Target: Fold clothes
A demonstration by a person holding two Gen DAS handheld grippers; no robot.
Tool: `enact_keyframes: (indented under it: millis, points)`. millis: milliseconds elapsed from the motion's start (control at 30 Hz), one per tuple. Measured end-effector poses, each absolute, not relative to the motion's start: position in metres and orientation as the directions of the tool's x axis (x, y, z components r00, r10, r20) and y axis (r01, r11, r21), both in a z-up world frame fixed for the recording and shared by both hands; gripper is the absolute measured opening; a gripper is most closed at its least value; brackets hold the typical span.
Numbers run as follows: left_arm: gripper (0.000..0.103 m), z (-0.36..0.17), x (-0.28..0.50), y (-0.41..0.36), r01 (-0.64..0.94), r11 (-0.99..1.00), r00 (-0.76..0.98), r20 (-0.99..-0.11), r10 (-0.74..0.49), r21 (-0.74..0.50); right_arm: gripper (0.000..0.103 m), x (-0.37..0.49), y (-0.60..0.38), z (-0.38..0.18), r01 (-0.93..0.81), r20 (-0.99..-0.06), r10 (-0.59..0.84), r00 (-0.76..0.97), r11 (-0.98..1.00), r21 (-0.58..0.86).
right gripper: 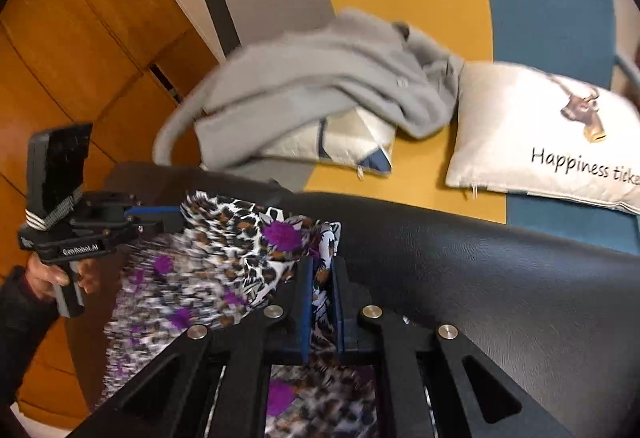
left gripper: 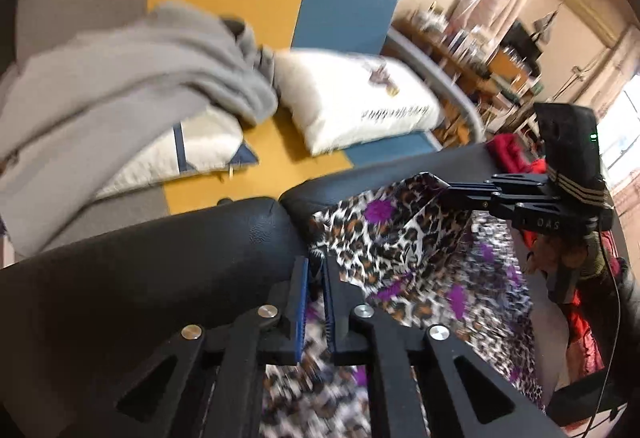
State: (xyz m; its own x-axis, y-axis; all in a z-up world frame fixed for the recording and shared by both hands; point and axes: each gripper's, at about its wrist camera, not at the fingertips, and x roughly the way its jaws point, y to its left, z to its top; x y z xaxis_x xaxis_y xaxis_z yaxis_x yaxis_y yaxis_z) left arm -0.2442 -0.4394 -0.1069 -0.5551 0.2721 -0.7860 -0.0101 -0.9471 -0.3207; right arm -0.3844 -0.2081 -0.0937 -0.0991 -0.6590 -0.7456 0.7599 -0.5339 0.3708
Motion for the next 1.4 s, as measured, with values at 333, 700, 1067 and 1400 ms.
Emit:
enact_keyframes:
  millis: [333, 700, 1067, 1400]
  points:
    - [0.014, -0.11, -0.193, -0.425, 0.039, -0.952, -0.555, -0.799, 0.232, -0.303, 0.005, -0.31, -0.148, -0.108, 0.729, -0.704, -0.692, -0.163, -0.565, 0.387]
    - [0.066, -0.134, -0.292, -0.437, 0.011, -0.967, -0.38, -0.895, 0.231, -0.255, 0.078, -0.381, -0.201, -0.107, 0.727, -0.752, -0.652, -0.101, -0.565, 0.392]
    - [0.003, -0.152, -0.321, -0.432, 0.018, -0.945, -0.37, -0.88, 0.297, -0.327, 0.009, -0.408, -0.247, -0.139, 0.729, -0.805, -0.591, -0.052, -0.573, 0.374]
    - [0.002, -0.103, -0.245, -0.426, 0.0, -0.944, -0.596, -0.758, 0.264, -0.329, 0.009, -0.354, -0.208, -0.096, 0.768, -0.709, -0.684, -0.173, -0.544, 0.338]
